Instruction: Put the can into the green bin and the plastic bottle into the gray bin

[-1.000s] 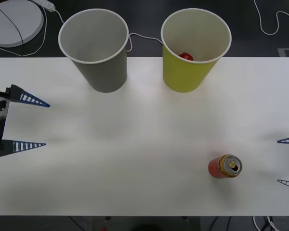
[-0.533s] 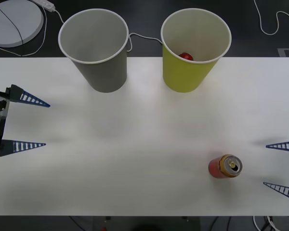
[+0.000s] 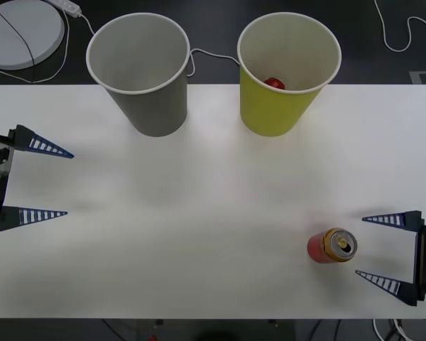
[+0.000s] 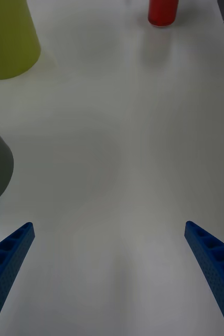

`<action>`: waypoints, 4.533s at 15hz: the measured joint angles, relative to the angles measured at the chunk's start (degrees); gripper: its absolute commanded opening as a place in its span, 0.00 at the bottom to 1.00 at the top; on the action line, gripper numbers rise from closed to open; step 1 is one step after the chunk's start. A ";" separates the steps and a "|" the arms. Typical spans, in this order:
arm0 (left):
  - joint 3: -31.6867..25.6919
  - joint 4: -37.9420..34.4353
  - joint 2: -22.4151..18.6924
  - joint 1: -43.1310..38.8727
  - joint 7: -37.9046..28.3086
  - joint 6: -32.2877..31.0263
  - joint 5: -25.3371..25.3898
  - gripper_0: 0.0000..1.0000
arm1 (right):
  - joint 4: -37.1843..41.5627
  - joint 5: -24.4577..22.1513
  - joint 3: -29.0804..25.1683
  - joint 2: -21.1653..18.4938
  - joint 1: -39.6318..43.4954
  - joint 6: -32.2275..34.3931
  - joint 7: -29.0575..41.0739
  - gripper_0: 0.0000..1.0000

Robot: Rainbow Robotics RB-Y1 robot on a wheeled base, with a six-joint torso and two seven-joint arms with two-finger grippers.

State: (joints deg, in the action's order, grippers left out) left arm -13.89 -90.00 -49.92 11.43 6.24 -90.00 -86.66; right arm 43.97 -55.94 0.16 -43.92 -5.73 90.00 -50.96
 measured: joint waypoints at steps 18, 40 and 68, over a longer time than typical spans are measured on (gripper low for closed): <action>0.00 0.00 0.00 0.00 0.00 0.00 0.00 1.00 | 0.00 -3.19 0.95 8.66 -1.73 -1.22 -1.68 0.01; 0.00 0.00 0.00 0.00 0.00 0.00 0.00 1.00 | 45.47 -21.85 -18.23 6.29 11.87 -1.77 40.70 0.00; 0.00 0.00 0.00 0.00 0.00 0.00 0.00 1.00 | 65.22 -25.74 -11.83 -26.14 -17.95 0.01 119.16 0.00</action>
State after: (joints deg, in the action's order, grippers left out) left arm -13.89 -90.00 -49.92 11.43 6.24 -90.00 -86.66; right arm 109.19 -81.69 -11.66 -70.06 -23.68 90.00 68.20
